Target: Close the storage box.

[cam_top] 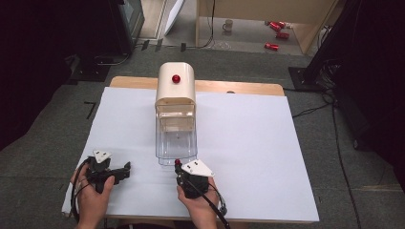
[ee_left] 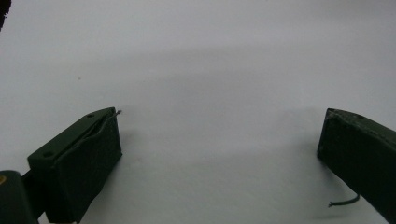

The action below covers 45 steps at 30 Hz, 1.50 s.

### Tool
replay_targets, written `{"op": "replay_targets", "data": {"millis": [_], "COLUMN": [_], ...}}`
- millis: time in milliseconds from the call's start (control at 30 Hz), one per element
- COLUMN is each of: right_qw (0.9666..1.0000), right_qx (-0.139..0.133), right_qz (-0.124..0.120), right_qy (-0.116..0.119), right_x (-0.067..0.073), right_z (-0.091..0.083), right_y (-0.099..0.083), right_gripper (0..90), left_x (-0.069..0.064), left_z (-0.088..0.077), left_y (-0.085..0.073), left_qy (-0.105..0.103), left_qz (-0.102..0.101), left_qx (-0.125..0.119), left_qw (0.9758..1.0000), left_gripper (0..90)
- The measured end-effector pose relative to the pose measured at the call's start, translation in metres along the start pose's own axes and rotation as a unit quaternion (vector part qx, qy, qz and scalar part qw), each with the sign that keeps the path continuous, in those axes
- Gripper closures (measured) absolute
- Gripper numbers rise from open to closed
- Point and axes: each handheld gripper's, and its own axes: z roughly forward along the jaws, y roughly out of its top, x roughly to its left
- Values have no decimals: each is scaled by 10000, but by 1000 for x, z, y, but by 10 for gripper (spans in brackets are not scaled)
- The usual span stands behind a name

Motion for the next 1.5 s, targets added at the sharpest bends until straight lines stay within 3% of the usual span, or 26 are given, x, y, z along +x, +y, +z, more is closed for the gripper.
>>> {"op": "replay_targets", "data": {"millis": [367,767,1500], "right_qw": [9999,9994,9992], "right_qx": [-99,-228,-180], "right_qz": [-91,-246,-361], "right_qy": [60,83,-21], "right_x": [3,2,-13], "right_z": [-6,-9,24], "right_y": [11,37,73], "right_gripper": [856,856,857], "left_x": [0,0,0], "left_z": [0,0,0], "left_y": [0,0,0], "left_qy": [0,0,-2], "left_qz": [-2,-3,-7], "left_qx": [-2,-1,8], "left_qw": [10000,10000,10000], "left_gripper": [0,0,0]}}
